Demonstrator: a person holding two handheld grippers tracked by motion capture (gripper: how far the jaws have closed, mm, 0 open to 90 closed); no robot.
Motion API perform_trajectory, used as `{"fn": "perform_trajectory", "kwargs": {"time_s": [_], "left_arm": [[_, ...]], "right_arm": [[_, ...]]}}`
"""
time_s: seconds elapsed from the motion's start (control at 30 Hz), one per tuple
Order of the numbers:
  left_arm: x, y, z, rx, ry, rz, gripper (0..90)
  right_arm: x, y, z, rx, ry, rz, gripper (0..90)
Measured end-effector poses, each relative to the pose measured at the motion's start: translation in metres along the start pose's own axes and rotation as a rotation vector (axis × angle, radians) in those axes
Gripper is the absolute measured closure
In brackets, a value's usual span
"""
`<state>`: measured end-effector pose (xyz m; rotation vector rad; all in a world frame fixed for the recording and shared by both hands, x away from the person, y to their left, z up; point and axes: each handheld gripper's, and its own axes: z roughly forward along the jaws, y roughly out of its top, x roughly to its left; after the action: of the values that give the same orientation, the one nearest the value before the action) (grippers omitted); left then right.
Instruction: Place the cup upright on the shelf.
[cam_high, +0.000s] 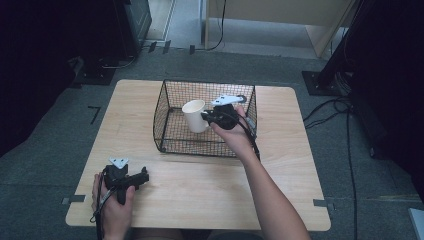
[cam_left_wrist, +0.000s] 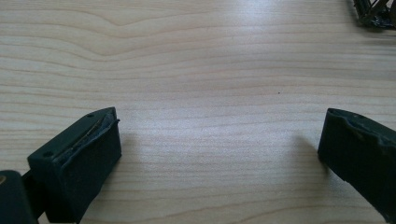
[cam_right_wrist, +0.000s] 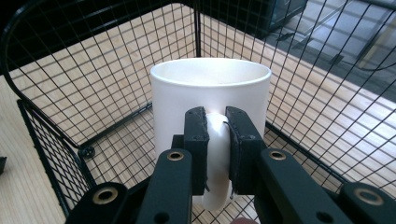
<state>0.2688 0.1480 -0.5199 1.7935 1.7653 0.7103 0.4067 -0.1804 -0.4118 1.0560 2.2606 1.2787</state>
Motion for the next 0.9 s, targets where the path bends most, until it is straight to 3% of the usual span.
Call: {"fn": "perform_trajectory", "kwargs": {"time_s": [0.07,0.17,0.47,0.67,0.9], "left_arm": [[0.000,0.000,0.000,0.000,0.000,0.000,0.0],[0.000,0.000,0.000,0.000,0.000,0.001,0.0],[0.000,0.000,0.000,0.000,-0.001,0.002,0.0],[0.000,0.000,0.000,0.000,-0.001,0.002,0.0],[0.000,0.000,0.000,0.000,-0.001,0.003,0.0]], "right_arm": [[-0.002,0.000,0.002,0.016,0.010,0.006,80.6],[-0.002,0.001,0.004,0.011,0.002,-0.033,80.6],[-0.015,0.004,0.008,0.024,-0.005,-0.004,80.6],[-0.021,-0.001,0.022,0.038,-0.007,-0.036,80.5],[-0.027,-0.004,0.029,0.030,0.018,-0.005,80.5]]}}
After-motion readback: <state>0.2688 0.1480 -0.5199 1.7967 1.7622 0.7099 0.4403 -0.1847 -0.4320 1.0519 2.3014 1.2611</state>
